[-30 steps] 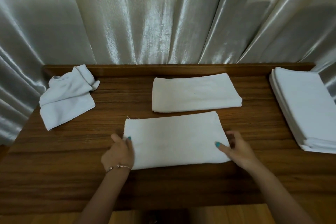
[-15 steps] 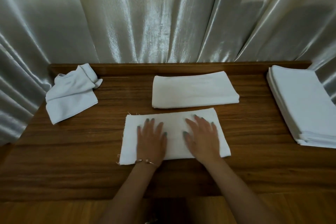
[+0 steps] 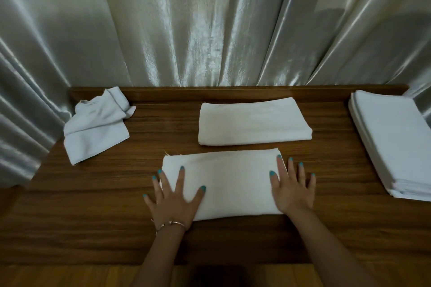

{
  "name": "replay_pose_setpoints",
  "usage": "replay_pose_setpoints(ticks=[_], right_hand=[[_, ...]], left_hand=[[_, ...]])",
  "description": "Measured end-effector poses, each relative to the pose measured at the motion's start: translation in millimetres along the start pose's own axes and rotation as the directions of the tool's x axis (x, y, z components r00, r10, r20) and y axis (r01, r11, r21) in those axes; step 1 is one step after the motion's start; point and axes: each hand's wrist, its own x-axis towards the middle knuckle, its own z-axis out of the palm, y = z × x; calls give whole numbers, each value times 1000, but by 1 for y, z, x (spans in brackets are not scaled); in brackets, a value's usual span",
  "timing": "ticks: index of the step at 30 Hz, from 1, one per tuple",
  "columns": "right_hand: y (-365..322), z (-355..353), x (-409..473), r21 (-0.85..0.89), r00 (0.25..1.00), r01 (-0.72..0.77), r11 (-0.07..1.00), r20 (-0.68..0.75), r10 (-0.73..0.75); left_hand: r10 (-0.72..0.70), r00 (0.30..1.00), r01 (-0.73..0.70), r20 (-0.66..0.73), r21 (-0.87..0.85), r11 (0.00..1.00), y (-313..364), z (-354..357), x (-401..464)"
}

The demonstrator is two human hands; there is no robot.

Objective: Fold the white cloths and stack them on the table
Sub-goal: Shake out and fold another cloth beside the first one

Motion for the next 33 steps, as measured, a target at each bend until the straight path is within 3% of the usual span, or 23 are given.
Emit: replay_pose_setpoints(ticks=[3, 6, 8, 10, 12, 16, 20, 25, 29, 33], right_hand=[[-21, -11, -2, -128, 996, -8, 992, -87, -3], [-65, -17, 0, -75, 943, 210, 975, -248, -223], [-95, -9, 1, -65, 862, 479, 876, -153, -483], [-103, 2, 1, -59, 824, 566, 822, 3, -567], [-83, 3, 9, -47, 862, 506, 861, -8, -507], [-27, 1, 22, 8, 982, 181, 983, -54, -180], [-32, 0, 15, 142, 995, 77, 987, -74, -66], [-45, -11, 2, 431, 968, -102, 897, -166, 190], [-47, -22, 0, 531, 910, -364, 765, 29, 413], [-33, -30, -2, 533, 871, -481, 696, 201, 449]], left_hand=[[-23, 999, 26, -45, 85, 996, 11, -6, 5], [207, 963, -192, -174, 101, 976, 41, -10, 18], [388, 921, -384, -32, 94, 918, 61, -5, 27], [400, 912, -410, 94, 132, 902, 64, 1, 33], [306, 947, -319, 102, 155, 935, 47, 1, 39], [110, 992, -112, 65, 31, 993, 4, -6, 45], [17, 1000, -17, 0, -31, 999, 15, -5, 34], [-283, 953, 244, -107, -278, 929, 21, -19, 27], [-448, 890, 438, 81, -421, 794, 15, -31, 32], [-423, 862, 507, 280, -528, 681, 5, -44, 34]])
